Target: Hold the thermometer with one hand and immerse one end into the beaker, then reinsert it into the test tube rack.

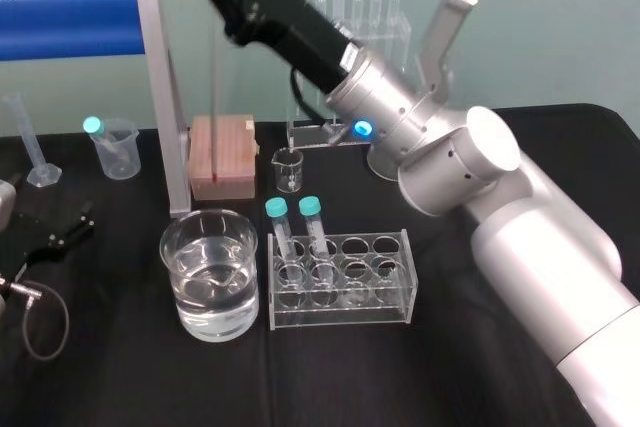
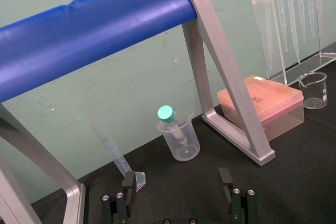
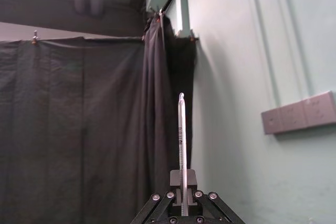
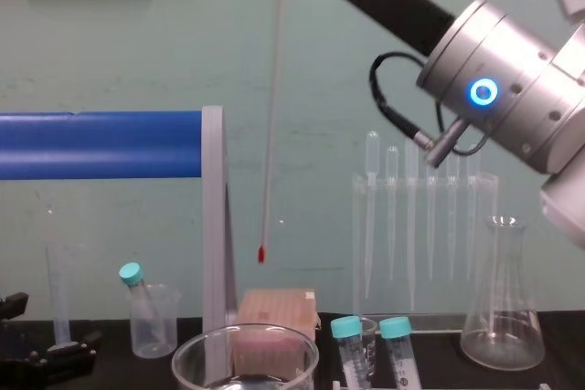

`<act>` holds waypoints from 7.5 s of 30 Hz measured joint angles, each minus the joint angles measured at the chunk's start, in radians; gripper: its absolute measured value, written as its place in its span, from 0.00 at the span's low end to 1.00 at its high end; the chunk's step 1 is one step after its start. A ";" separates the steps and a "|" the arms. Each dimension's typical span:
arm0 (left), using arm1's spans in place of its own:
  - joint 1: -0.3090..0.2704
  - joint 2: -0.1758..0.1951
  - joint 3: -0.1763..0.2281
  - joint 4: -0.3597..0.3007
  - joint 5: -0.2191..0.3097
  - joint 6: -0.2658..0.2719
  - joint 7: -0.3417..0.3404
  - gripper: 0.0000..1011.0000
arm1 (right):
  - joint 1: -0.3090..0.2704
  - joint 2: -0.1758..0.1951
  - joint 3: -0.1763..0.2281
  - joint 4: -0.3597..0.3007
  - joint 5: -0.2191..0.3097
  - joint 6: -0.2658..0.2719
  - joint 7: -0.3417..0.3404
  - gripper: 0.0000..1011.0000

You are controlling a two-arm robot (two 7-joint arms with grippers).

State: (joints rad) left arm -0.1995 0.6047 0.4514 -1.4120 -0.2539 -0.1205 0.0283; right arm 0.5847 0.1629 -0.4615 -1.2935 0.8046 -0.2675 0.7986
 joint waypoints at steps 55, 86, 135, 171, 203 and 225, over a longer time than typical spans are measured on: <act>0.000 0.000 0.000 0.000 0.000 0.000 0.000 1.00 | 0.024 -0.048 -0.120 0.268 -0.054 0.006 0.120 0.05; 0.000 0.000 0.000 0.000 0.000 0.000 0.000 1.00 | 0.025 -0.048 -0.122 0.273 -0.065 0.011 0.107 0.05; 0.000 0.000 0.000 0.000 0.000 0.000 0.000 1.00 | 0.025 -0.048 -0.122 0.273 -0.063 0.010 0.109 0.05; 0.000 0.000 0.000 0.000 0.000 0.000 0.000 1.00 | 0.024 -0.048 -0.122 0.273 -0.063 0.010 0.109 0.05; 0.000 0.000 0.000 0.000 0.000 0.000 0.000 1.00 | 0.025 -0.048 -0.122 0.273 -0.063 0.010 0.109 0.05; 0.000 0.000 0.000 0.000 0.000 0.000 0.000 1.00 | 0.025 -0.048 -0.122 0.273 -0.063 0.010 0.109 0.05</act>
State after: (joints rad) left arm -0.1995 0.6047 0.4514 -1.4120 -0.2539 -0.1205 0.0283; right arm 0.6092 0.1149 -0.5840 -1.0203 0.7411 -0.2577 0.9076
